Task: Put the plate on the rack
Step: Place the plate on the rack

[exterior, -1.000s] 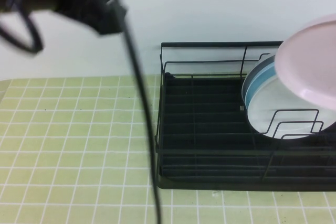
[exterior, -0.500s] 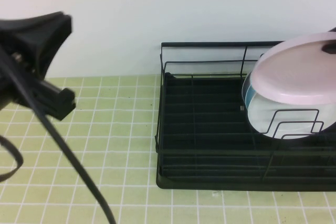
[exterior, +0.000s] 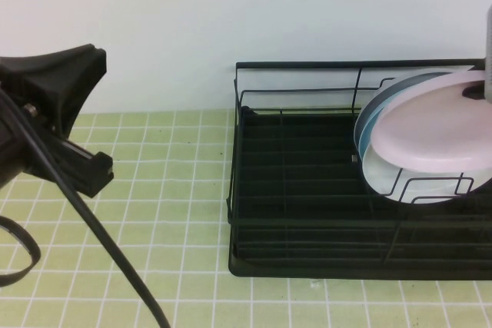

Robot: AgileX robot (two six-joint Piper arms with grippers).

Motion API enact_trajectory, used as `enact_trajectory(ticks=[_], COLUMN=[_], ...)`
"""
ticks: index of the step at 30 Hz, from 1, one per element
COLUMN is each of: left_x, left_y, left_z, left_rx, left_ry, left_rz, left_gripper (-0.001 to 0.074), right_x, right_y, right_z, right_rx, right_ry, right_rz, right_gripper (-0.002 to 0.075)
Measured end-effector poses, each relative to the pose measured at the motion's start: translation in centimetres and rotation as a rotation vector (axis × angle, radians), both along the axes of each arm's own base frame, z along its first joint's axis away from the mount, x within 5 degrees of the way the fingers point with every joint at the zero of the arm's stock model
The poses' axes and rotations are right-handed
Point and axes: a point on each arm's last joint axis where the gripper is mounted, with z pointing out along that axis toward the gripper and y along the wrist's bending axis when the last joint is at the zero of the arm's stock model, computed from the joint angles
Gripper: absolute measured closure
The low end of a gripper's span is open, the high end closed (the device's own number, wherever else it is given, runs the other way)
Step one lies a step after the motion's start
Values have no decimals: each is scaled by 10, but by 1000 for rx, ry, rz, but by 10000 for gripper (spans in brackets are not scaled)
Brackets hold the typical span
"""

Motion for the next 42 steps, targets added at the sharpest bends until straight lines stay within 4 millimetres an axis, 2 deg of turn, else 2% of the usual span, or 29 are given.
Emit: enact_trajectory(ticks=[14, 17, 22, 25, 36, 42], left_x=[0, 0, 0, 0, 0, 0], left_y=[-1, -1, -1, -1, -1, -1], left_z=[-1, -1, -1, -1, -1, -2], left_rx=[8, 8, 8, 8, 8, 14], left_ry=[14, 14, 14, 14, 14, 14], left_rz=[-9, -9, -9, -9, -9, -11], left_gripper=[735, 735, 735, 735, 735, 735], right_x=[14, 17, 19, 20, 19, 13], right_y=[1, 2, 1, 1, 2, 1], right_z=[-20, -26, -30, -30, -30, -18], right_rx=[16, 22, 19, 19, 60, 66], right_ry=[74, 102, 112, 108, 135, 91], right_rz=[-29, -35, -38, -40, -81, -83], right_gripper=[718, 662, 488, 429, 420, 435])
